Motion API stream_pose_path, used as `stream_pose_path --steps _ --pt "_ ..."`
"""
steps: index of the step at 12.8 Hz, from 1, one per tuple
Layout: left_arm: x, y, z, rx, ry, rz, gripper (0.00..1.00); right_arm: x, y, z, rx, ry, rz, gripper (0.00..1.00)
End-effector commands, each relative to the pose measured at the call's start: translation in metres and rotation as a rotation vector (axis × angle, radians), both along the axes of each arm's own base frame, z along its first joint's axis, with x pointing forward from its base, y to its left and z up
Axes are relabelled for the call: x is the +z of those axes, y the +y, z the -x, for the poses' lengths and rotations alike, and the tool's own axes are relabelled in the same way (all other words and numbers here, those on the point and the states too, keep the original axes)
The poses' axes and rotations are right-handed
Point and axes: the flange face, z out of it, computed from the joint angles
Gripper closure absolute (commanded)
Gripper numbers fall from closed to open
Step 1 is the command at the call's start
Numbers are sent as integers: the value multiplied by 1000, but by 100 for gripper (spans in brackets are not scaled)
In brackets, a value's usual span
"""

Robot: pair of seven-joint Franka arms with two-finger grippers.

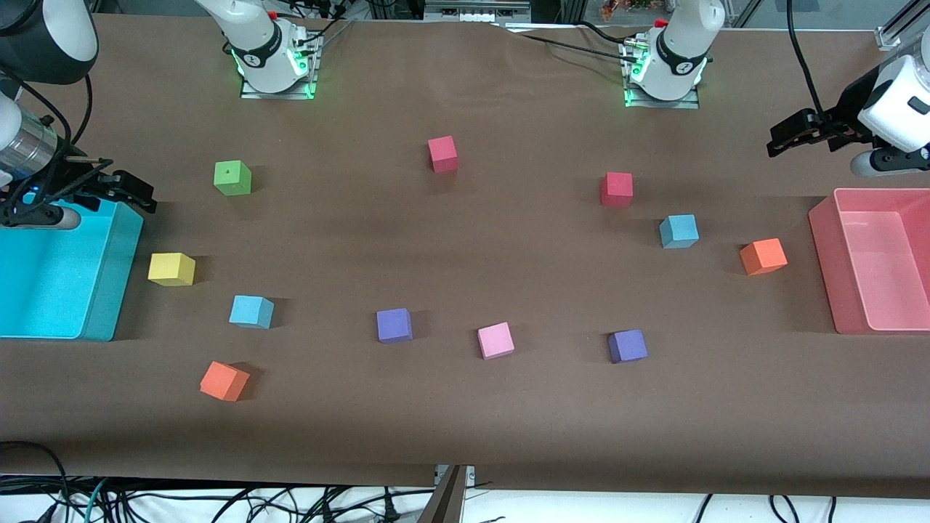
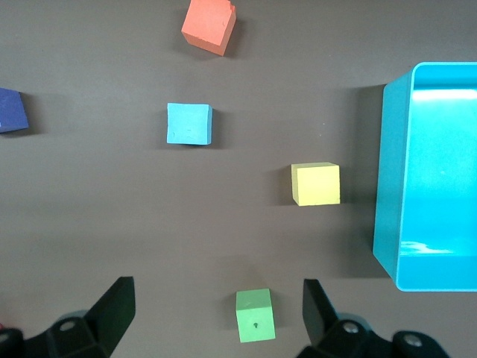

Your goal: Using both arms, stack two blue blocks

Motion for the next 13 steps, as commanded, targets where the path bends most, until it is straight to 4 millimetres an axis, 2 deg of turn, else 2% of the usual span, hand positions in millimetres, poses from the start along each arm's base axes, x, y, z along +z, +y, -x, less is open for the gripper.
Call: stream_pose_path --steps 1,3,6,10,13 --pt "3 3 -4 1 1 -21 0 0 0 0 21 14 8 1" --pt "1 3 -5 0 4 -23 0 -12 0 4 74 38 4 1" --pt "1 3 -5 0 4 -21 0 -34 2 -5 257 56 -25 1" --pt "1 3 -5 1 5 -21 0 -48 8 -13 261 37 -78 1" --pt "1 4 -5 3 5 -21 0 -79 9 -30 231 9 -71 1"
